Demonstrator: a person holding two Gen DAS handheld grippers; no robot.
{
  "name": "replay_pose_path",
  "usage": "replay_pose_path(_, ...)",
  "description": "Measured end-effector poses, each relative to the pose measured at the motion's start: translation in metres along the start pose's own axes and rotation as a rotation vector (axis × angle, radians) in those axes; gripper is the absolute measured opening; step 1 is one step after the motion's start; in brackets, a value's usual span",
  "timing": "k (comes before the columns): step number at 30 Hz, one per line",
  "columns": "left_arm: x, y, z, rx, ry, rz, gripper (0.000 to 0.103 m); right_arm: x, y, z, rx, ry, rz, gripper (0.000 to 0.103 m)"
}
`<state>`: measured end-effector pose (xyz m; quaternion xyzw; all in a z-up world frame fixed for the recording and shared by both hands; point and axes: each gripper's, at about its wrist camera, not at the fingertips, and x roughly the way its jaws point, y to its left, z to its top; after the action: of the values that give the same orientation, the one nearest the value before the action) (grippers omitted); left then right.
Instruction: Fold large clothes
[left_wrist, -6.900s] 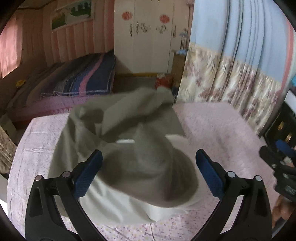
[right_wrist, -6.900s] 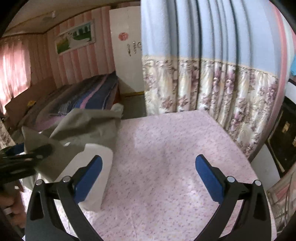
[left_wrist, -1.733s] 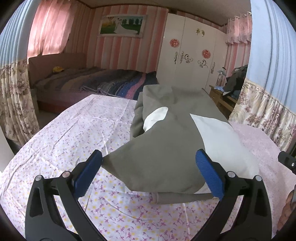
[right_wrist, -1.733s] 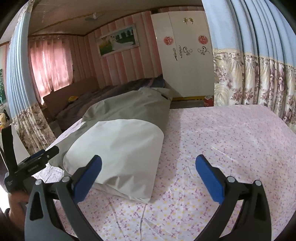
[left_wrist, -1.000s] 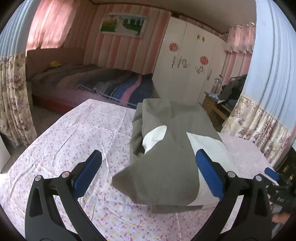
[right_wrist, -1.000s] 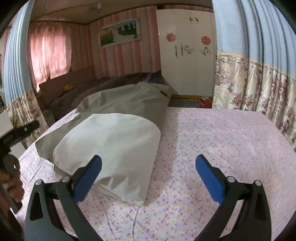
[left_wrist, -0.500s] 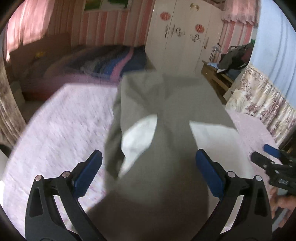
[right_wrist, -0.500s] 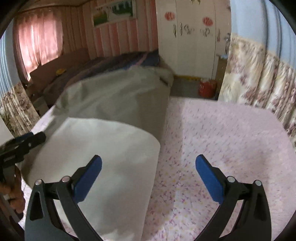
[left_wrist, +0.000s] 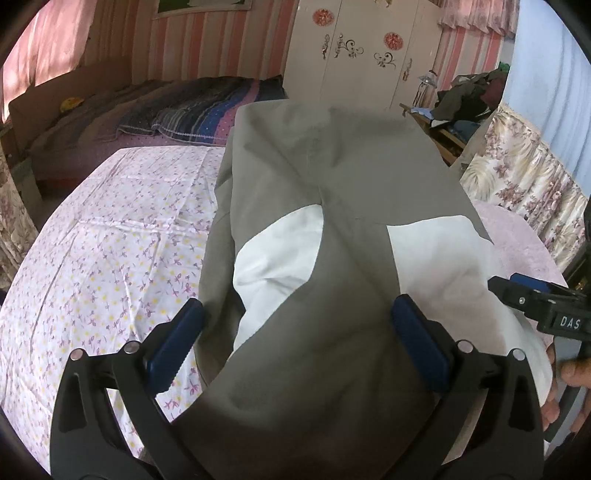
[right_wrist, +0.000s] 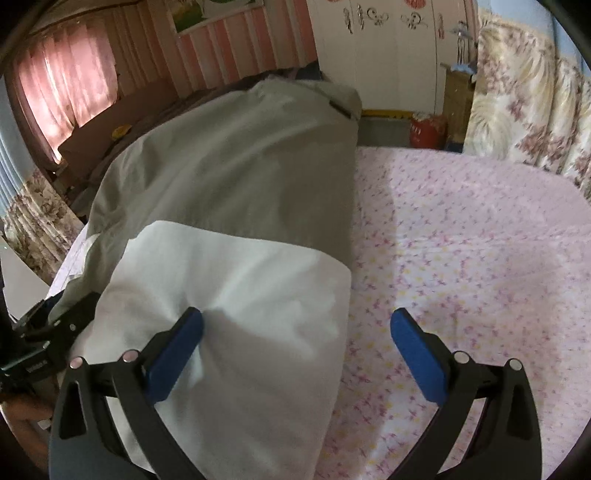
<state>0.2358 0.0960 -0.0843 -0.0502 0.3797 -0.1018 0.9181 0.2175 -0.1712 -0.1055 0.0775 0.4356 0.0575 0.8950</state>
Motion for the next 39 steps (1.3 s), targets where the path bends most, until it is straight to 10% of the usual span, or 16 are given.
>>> replay_pose_path(5, 0.002, -0.001, 0.002, 0.004, -0.003, 0.013, 0.1, 0.012, 0.002, 0.008, -0.036, 0.023, 0.031, 0.101)
replay_pose_path(15, 0.004, -0.012, 0.003, -0.002, -0.03, 0.067, 0.1, -0.007, 0.018, 0.002, -0.102, -0.089, 0.058, 0.029)
replay_pose_path(19, -0.002, -0.037, 0.006, 0.06, -0.045, 0.078, 0.068, -0.03, 0.011, 0.008, -0.116, -0.141, 0.081, 0.018)
replay_pose_path(23, -0.014, -0.058, 0.014, 0.042, -0.061, 0.041, 0.026, -0.07, -0.007, 0.017, -0.123, -0.205, 0.072, 0.016)
replay_pose_path(26, -0.019, -0.091, 0.016, 0.06, -0.073, -0.011, 0.018, -0.099, -0.038, 0.023, -0.132, -0.216, 0.04, 0.016)
replay_pose_path(35, 0.005, -0.224, -0.002, 0.123, -0.034, -0.128, 0.021, -0.113, -0.175, 0.003, -0.059, -0.105, -0.079, 0.022)
replay_pose_path(38, 0.009, -0.232, -0.008, 0.141, -0.051, -0.084, 0.034, -0.103, -0.183, -0.02, -0.029, -0.103, -0.134, 0.045)
replay_pose_path(39, 0.009, -0.231, -0.01, 0.147, -0.055, -0.071, 0.038, -0.108, -0.18, -0.026, -0.022, -0.133, -0.187, 0.067)
